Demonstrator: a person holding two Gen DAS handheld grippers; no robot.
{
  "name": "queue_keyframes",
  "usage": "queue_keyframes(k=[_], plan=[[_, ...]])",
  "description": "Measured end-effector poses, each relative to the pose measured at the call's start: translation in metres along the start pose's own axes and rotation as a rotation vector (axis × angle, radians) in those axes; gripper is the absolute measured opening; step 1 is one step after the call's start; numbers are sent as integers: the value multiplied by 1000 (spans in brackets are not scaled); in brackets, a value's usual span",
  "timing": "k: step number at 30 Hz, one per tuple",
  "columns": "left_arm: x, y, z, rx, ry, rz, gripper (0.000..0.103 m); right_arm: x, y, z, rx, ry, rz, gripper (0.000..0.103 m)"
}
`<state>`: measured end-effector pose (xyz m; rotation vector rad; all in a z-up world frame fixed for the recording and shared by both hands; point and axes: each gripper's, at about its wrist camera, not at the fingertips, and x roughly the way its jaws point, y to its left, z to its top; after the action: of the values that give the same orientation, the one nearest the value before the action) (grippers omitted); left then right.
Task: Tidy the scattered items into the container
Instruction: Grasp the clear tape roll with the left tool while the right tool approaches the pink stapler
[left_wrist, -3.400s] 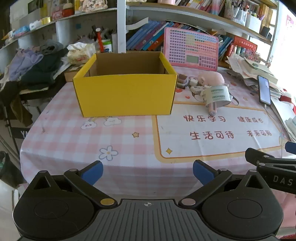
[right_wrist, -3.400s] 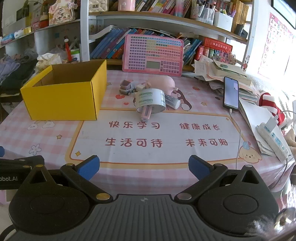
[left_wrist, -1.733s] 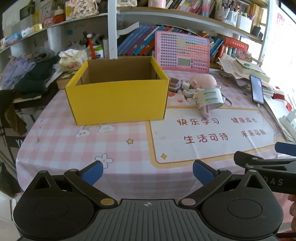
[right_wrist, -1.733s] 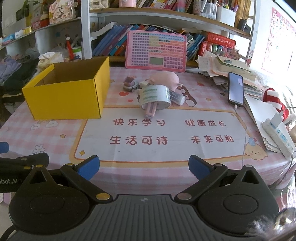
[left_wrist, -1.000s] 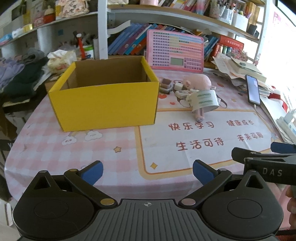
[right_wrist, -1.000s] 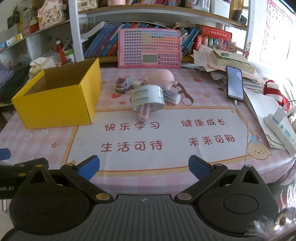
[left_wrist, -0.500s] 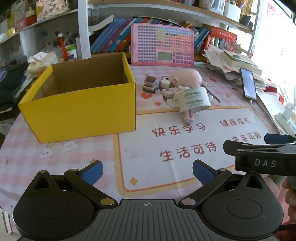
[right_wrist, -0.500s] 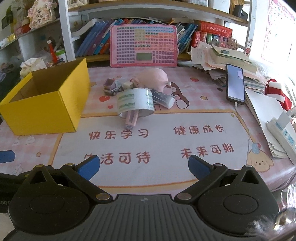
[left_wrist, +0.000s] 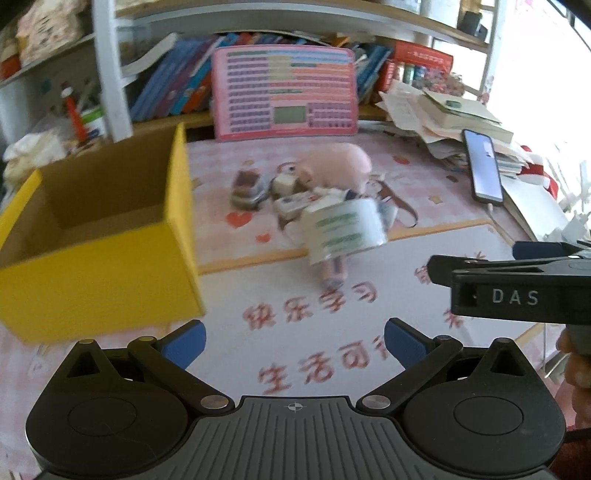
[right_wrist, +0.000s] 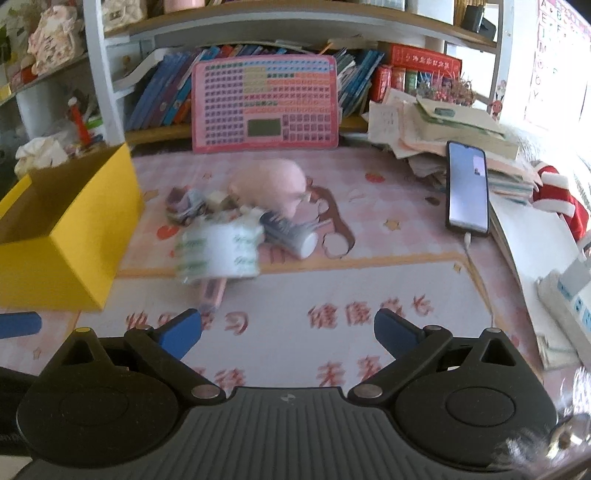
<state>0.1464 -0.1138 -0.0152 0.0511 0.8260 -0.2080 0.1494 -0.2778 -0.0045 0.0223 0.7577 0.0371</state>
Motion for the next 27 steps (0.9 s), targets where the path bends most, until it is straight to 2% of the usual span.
queue_keyframes(k=[7, 12, 14, 18, 22, 27], plan=[[24, -24, 31, 37, 9, -6, 103, 18, -29, 22, 27, -28, 30, 97], [43, -35, 53, 53, 27, 15, 103, 35, -43, 34, 59, -31, 48, 83], [52, -34, 63, 30, 32, 24, 103, 44, -48, 37, 78, -23, 55, 77], [73, -31, 77, -21, 62, 41, 103, 62, -62, 39, 147, -1, 71, 74], [91, -30, 86, -85, 93, 8, 103, 75, -72, 35, 175, 32, 78, 71], [115, -30, 91, -136, 139, 8, 103, 83, -80, 31, 192, 51, 70, 69]])
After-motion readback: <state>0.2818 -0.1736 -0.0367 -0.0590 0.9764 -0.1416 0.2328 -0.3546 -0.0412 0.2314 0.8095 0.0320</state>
